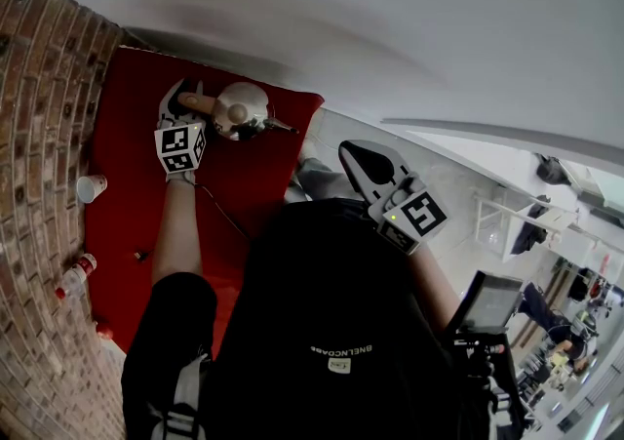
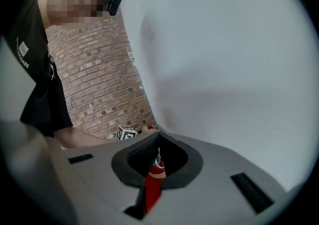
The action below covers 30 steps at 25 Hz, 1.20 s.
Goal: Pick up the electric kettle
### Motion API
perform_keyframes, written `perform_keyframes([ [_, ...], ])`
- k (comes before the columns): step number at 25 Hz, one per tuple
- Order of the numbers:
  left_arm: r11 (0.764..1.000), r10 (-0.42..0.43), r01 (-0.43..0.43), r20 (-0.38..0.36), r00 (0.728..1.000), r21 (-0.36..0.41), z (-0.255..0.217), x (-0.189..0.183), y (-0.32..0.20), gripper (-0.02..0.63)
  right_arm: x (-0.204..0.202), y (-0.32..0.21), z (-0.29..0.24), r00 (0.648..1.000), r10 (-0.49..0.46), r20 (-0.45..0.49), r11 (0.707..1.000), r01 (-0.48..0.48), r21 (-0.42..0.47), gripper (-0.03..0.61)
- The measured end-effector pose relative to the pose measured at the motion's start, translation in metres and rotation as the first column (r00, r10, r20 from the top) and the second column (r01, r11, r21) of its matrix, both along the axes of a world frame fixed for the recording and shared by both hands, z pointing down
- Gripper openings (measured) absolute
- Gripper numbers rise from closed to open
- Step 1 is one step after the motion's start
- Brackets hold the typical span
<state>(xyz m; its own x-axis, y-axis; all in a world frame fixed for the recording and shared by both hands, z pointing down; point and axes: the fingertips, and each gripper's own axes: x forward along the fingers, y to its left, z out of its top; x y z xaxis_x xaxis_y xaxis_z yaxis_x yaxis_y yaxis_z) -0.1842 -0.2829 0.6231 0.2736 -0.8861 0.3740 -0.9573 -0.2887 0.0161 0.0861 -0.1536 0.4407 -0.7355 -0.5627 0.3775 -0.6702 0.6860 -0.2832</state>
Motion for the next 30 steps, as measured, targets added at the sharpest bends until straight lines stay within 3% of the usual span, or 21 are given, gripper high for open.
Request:
perform_keyframes([
  [14,0.999,-0.035,0.035,0.003,0.999,0.006,-0.009,0.001,0.008,0.100,0.002,0.007,-0.002,1.000,-0.012,0.006,1.000,0.012,0.019,0.008],
  [24,0.992,-0.115,0.118,-0.061,0.991,0.034,-0.050,-0.013,0.005,0.103,-0.002,0.010,-0.008,0.998,-0.050,0.025,0.998,0.049,0.042,0.007],
  [30,0.991,-0.132,0.133,-0.043,0.990,0.022,-0.079,-0.009,0.010,0.103,0.001,0.007,-0.012,0.996,-0.080,0.038,0.996,0.078,0.043,0.008],
])
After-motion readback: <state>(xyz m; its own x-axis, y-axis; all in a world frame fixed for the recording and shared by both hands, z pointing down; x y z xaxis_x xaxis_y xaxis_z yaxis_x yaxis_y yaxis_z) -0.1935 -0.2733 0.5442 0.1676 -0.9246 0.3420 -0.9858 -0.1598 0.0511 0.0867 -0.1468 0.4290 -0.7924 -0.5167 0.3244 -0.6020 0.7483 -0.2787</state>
